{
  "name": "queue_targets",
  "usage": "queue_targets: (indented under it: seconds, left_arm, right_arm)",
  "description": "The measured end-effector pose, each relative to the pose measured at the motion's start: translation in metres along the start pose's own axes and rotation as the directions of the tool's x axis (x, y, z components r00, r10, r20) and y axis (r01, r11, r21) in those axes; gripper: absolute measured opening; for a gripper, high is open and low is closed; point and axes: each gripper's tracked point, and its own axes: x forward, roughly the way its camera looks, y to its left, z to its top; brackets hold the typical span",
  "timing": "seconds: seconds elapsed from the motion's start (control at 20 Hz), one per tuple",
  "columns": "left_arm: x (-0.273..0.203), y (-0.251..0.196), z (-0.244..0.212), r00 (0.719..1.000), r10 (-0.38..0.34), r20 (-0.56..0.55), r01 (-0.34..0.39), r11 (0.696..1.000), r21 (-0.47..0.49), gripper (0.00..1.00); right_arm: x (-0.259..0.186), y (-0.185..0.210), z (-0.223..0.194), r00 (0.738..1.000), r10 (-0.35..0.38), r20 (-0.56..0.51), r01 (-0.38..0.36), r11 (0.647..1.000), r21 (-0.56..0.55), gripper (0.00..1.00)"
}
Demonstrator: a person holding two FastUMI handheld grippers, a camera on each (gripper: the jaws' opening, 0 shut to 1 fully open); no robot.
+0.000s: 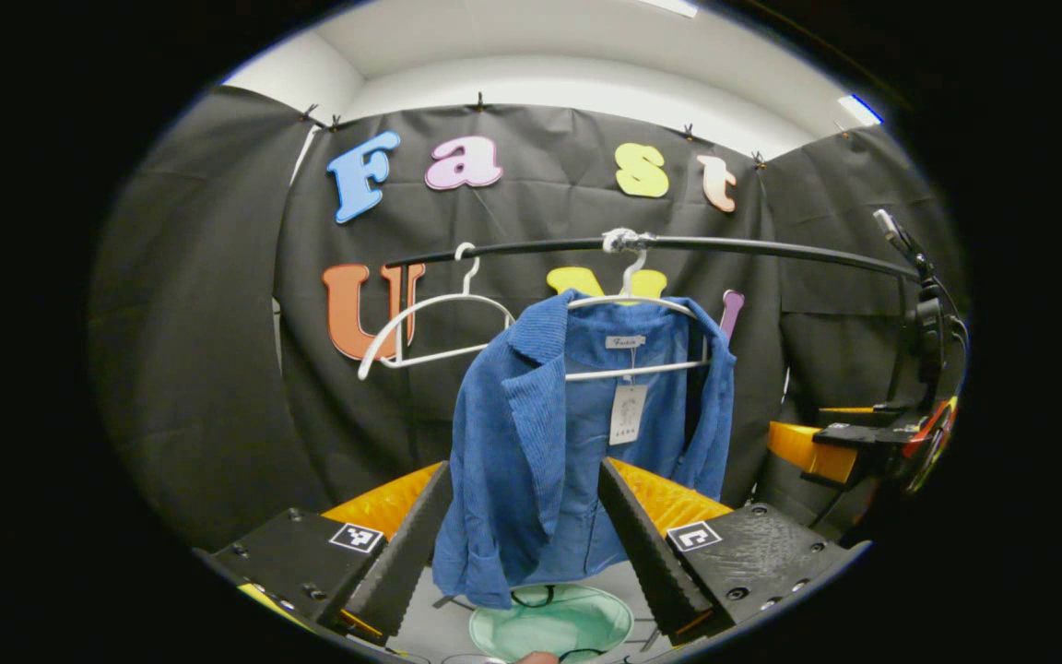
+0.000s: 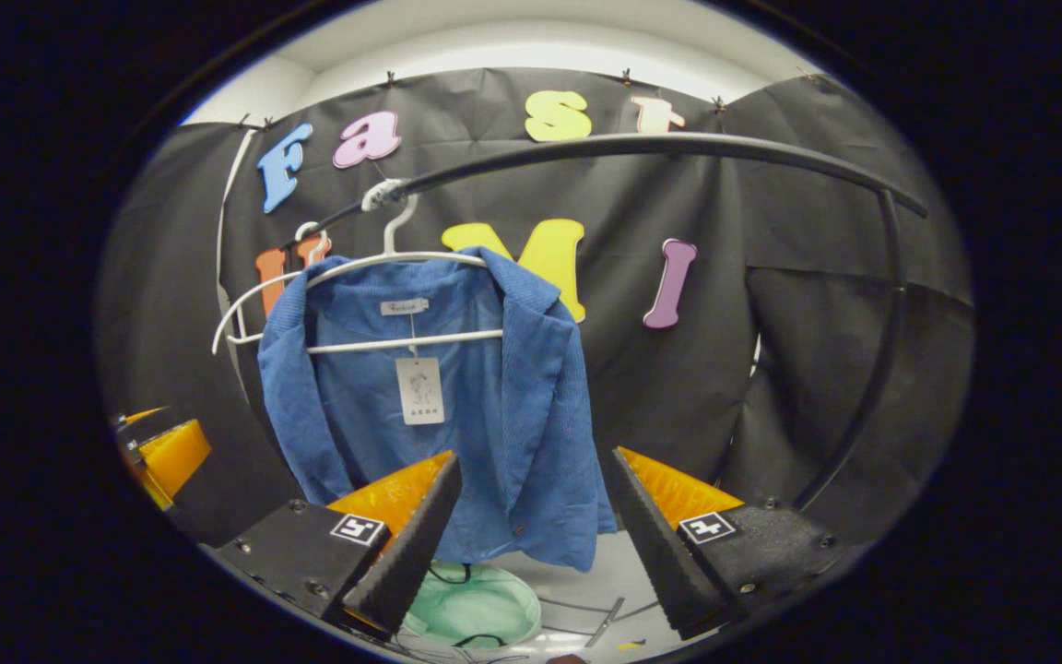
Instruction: Grasp the clothes on the hanger with both hands and then place them into the laundry hamper below.
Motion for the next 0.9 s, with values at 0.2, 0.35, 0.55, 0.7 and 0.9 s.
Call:
queue_targets:
  seconds: [0.2, 0.35, 0.55, 0.7, 0.9]
  left_arm:
    - [0.024, -0.011, -0.014, 0.999, 0.034, -0.037, -0.034, 0.999, -0.013, 0.91]
    - [0.048, -0.019, -0.025, 0.996, 0.061, -0.064, -0.062, 0.998, -0.018, 1.00]
    - [0.083, -0.029, -0.040, 0.990, 0.096, -0.103, -0.100, 0.995, -0.030, 1.00]
    - [0.101, -0.030, -0.046, 0.985, 0.114, -0.127, -0.119, 0.992, -0.034, 0.96]
    - [0.121, -0.029, -0.048, 0.981, 0.133, -0.141, -0.140, 0.989, -0.044, 0.96]
  right_arm:
    - [0.038, 0.002, -0.011, 0.998, 0.042, -0.054, -0.040, 0.999, 0.032, 1.00]
    - [0.069, -0.004, -0.013, 0.995, 0.062, -0.077, -0.059, 0.997, 0.046, 0.99]
    - [0.108, -0.007, -0.005, 0.992, 0.092, -0.089, -0.084, 0.993, 0.083, 0.98]
    - [0.126, 0.003, -0.001, 0.985, 0.137, -0.104, -0.126, 0.986, 0.109, 0.94]
    - [0.145, 0.009, 0.004, 0.983, 0.150, -0.105, -0.141, 0.986, 0.094, 0.94]
